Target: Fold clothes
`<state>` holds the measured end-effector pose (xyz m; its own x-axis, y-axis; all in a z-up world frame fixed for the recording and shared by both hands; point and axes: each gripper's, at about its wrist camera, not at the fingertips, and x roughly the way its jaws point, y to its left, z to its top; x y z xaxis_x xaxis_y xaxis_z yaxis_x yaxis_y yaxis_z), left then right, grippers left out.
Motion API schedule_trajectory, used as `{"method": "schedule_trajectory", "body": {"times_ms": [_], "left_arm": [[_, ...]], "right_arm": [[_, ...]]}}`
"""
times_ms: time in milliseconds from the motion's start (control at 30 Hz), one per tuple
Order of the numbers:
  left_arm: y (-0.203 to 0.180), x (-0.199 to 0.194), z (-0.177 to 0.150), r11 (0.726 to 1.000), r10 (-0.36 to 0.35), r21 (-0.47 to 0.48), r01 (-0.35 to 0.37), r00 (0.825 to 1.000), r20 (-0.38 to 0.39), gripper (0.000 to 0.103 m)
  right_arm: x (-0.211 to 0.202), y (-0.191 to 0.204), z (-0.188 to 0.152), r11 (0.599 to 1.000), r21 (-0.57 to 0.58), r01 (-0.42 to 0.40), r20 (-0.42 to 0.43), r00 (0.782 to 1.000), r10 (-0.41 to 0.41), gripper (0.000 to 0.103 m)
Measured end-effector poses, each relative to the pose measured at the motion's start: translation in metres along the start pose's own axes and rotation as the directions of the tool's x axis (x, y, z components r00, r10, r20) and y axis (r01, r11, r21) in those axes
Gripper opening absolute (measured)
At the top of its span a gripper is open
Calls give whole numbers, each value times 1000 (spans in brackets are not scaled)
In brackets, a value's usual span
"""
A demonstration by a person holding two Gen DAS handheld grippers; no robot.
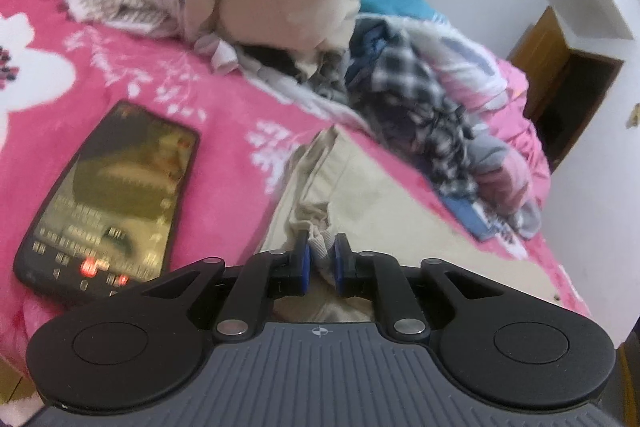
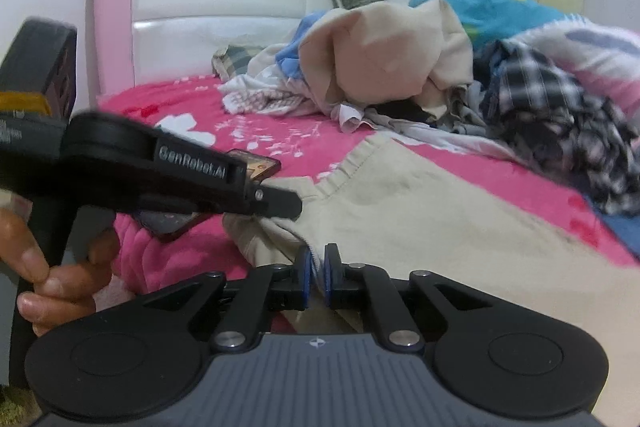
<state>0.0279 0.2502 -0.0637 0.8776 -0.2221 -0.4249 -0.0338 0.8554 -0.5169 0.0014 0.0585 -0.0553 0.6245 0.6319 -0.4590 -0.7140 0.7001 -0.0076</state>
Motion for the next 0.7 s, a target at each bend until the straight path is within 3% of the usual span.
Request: {"method": "schedule_trajectory", "body": {"times_ms": [133,267,367,467,567,633,700], "left_arm": [[0,-18,3,1000,27,7,-27,999,43,27],[2,-40,8,998,70,-8,-69,991,114,27],[-9,-49,12,999,23,24,-27,989,149,27],[-34,-42,12,993,-74,101,61,988,133,31],[-58,-15,3,979,-114,177,102,992,60,33],[-65,8,-5,976,-90,197,88,996,2,33],[-63,29,-17,978,2,209,10,998,-57,32]], "right_arm": [[-16,-7,1,997,55,-47,39,998,45,29],[-43,-22,-1,989,129,-78,80,995,68,30],[-67,-43,-6,974,213,-80,102,993,59,30],[-85,-62,-11,963,268,-12,94,995,-14,30],[-98,-79,-13,954,286,88,71,991,-113,28],[-106,-90,-14,946,276,168,61,980,-192,28],[-111,-101,-22,935,247,254,27,963,-268,28]]}}
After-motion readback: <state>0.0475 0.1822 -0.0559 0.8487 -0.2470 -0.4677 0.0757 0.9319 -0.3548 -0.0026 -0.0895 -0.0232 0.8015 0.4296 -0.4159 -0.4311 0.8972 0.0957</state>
